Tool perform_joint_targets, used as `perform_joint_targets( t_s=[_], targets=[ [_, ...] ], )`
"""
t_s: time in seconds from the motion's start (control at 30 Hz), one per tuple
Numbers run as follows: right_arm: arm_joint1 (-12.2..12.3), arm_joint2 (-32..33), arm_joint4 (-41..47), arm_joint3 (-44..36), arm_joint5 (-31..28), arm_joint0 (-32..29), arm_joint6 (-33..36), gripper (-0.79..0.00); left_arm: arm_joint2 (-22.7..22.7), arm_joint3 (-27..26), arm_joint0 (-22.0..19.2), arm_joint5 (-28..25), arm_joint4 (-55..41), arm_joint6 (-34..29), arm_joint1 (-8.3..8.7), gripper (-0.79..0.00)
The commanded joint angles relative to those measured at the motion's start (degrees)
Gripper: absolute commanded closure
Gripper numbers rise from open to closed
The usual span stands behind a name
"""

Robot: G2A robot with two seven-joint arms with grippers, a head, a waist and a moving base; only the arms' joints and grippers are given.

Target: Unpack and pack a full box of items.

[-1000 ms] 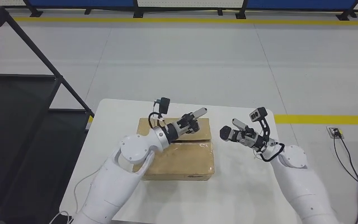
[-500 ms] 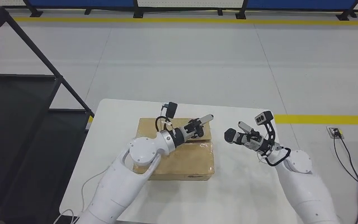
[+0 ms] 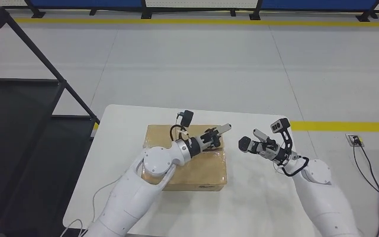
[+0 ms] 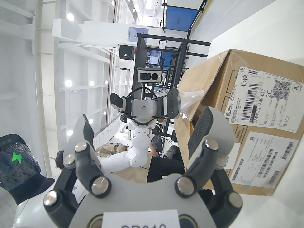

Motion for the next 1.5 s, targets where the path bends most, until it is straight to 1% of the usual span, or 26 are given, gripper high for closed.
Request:
perform_joint_targets(
  t_s=[0.0,0.13,0.27,0.37,0.4,0.47,0.5,0.6,0.67,0.73,0.83,0.93,1.0,1.07,1.1,1.13,1.2,1.27,1.37,1.47],
  targets=[
    [0.0,-0.1,0.0,0.2,0.0,0.2,0.0,-0.785,-1.0,-1.8,0.6,-0.3,-0.9,-0.7,0.17,-0.785],
    [-0.1,-0.5,0.0,0.9,0.2,0.8,0.2,-0.785,-4.7,-7.7,3.1,0.3,-2.5,-3.1,1.03,-0.785],
    [-0.3,-1.3,-0.4,1.3,0.6,1.9,0.1,-0.785,-11.0,-15.5,7.6,0.7,-5.9,-5.9,2.33,-0.785],
    [-0.4,-1.9,-1.0,1.1,1.0,2.7,-0.2,-0.785,-17.1,-20.8,11.5,3.0,-12.9,-11.0,3.37,-0.785],
    [-0.4,-2.1,-1.1,1.0,1.2,3.0,-0.3,-0.785,-19.4,-22.3,12.5,3.2,-13.1,-12.1,3.8,-0.785],
    [-0.5,-2.7,-1.6,0.6,1.5,3.6,-0.6,-0.785,-23.9,-26.0,15.4,2.9,-14.7,-13.9,4.55,-0.785],
    [-0.6,-2.8,-1.8,0.5,1.7,3.7,-0.7,-0.785,-25.2,-27.0,16.3,2.8,-15.4,-14.4,4.74,-0.785],
    [-0.8,-4.2,-3.3,-0.3,2.6,4.6,-1.2,-0.785,-32.5,-31.5,20.8,0.4,-19.8,-14.6,5.44,-0.785],
    [-1.0,-5.0,-4.1,-0.8,2.9,5.2,-2.1,-0.785,-37.9,-33.4,24.2,-1.7,-22.8,-13.8,5.8,-0.785],
    [-1.2,-5.5,-4.6,-1.3,2.5,5.7,-3.4,-0.785,-42.5,-33.9,27.4,-3.5,-25.0,-12.9,6.08,-0.785],
    [-1.4,-5.9,-5.1,-2.9,0.8,5.6,-5.3,-0.785,-46.7,-32.9,30.5,-4.1,-27.0,-12.9,6.43,-0.785],
    [-1.4,-6.3,-6.5,-5.1,-0.1,5.5,-5.6,-0.785,-48.1,-31.3,32.3,-4.7,-27.0,-12.8,6.63,-0.785],
    [-1.5,-7.0,-8.1,-6.8,-0.1,5.5,-6.2,-0.785,-47.9,-30.4,32.9,-5.3,-24.2,-11.8,6.77,-0.785],
    [-1.7,-8.2,-10.4,-8.6,0.7,6.1,-7.1,-0.785,-46.8,-29.2,32.9,-5.4,-23.7,-11.7,6.79,-0.785],
    [-1.8,-9.0,-11.9,-9.4,1.6,6.7,-7.8,-0.785,-46.3,-28.2,32.8,-5.6,-22.0,-11.1,6.85,-0.785],
    [-2.1,-10.1,-13.5,-10.2,3.1,7.6,-9.5,-0.785,-45.1,-27.4,32.5,-5.8,-20.8,-10.5,6.84,-0.785],
    [-2.5,-11.8,-15.7,-11.2,4.6,8.8,-10.8,-0.785,-43.6,-26.2,32.0,-5.9,-21.1,-10.8,6.79,-0.785],
    [-3.0,-14.2,-20.0,-12.2,6.2,10.4,-13.3,-0.785,-42.0,-24.5,31.2,-6.3,-20.0,-10.6,6.78,-0.785],
    [-3.5,-16.5,-24.2,-12.9,7.4,11.6,-16.2,-0.785,-40.0,-22.7,30.2,-6.3,-17.9,-10.2,6.79,-0.785],
    [-3.8,-18.3,-27.6,-12.9,9.7,12.6,-16.7,-0.785,-37.6,-20.9,28.8,-5.9,-16.2,-9.6,6.74,-0.785]
  ],
)
